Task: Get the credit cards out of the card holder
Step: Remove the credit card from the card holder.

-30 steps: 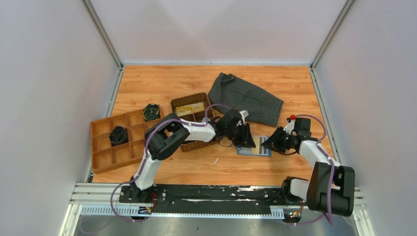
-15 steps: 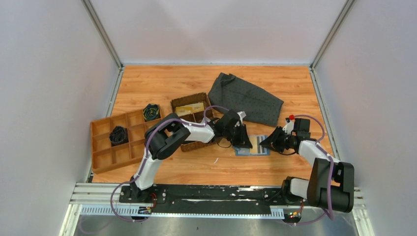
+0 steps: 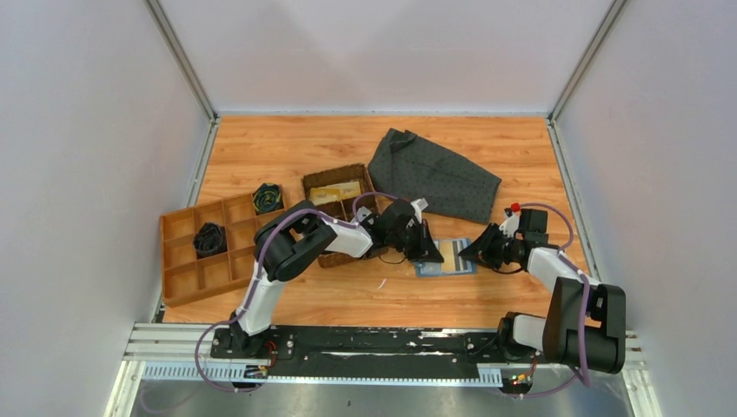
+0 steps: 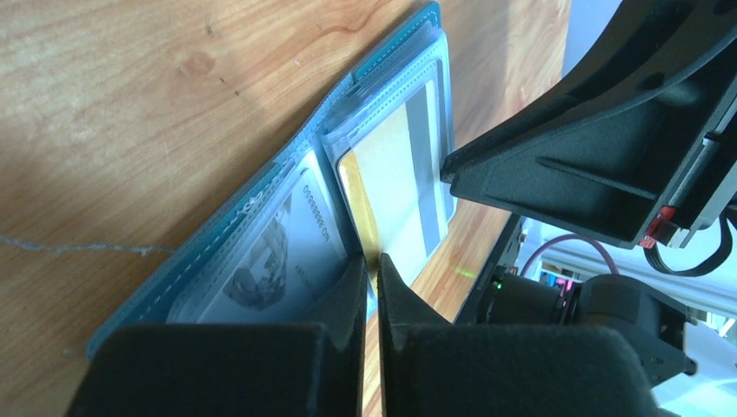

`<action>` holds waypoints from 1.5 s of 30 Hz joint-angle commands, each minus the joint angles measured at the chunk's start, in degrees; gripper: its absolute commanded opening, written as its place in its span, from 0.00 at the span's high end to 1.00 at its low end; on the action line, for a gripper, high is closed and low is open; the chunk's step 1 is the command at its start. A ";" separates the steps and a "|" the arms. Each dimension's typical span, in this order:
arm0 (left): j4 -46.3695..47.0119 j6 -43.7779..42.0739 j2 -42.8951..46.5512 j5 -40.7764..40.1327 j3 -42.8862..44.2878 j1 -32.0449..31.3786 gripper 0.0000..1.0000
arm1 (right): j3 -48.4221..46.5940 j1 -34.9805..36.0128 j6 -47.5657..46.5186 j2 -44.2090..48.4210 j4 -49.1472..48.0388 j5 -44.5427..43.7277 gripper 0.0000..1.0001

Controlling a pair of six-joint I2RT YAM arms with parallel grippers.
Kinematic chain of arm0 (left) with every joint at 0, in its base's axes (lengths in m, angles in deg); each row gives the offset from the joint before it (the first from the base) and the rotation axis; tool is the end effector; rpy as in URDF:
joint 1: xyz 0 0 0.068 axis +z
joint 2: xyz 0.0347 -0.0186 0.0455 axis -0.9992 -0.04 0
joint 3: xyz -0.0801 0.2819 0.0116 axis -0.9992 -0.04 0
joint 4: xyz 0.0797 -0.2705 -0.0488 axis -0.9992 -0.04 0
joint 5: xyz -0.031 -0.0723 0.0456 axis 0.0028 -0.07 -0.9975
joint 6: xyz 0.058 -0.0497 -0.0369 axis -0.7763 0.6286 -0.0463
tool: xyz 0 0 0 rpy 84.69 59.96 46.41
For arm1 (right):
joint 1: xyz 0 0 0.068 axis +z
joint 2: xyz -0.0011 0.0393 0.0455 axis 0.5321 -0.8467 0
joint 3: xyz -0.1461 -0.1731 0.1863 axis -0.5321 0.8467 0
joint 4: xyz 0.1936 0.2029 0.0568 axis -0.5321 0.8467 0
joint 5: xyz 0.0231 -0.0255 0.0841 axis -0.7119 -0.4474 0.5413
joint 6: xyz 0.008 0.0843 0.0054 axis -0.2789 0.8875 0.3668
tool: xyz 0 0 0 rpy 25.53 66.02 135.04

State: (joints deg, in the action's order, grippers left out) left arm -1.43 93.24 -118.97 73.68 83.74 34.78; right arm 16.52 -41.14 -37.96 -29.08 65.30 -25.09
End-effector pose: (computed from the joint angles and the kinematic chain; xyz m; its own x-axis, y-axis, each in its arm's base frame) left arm 0.2658 -0.4040 0.0832 -0.9756 -0.0140 -0.2190 0.1823 0.5037 -0.8444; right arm 0.2353 0.0103 0.1205 -0.8205 0.4906 -0.2935 0.1455 0.6757 0.7227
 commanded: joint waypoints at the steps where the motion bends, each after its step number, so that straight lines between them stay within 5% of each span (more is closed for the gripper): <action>1: 2.06 -1.34 2.07 -1.75 -2.65 0.29 1.00 | 3.28 0.64 -1.24 -2.57 5.52 -6.09 0.78; 19: 1.97 -3.60 1.92 -1.89 -2.70 1.33 1.00 | 1.57 0.62 -1.78 4.03 10.37 -9.21 0.78; 37: -4.56 -8.51 -5.96 2.39 11.88 3.48 1.00 | 1.21 0.64 -1.66 3.27 10.42 -9.78 0.73; 45: -7.79 -10.42 -1.81 1.08 9.92 3.71 0.78 | -0.56 0.64 -0.31 3.99 10.27 -10.91 0.74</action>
State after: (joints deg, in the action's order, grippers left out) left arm -6.85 84.81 -123.37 75.01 94.45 38.15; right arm 15.61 -41.12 -37.90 -24.64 71.61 -30.99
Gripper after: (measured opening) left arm 0.183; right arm 0.263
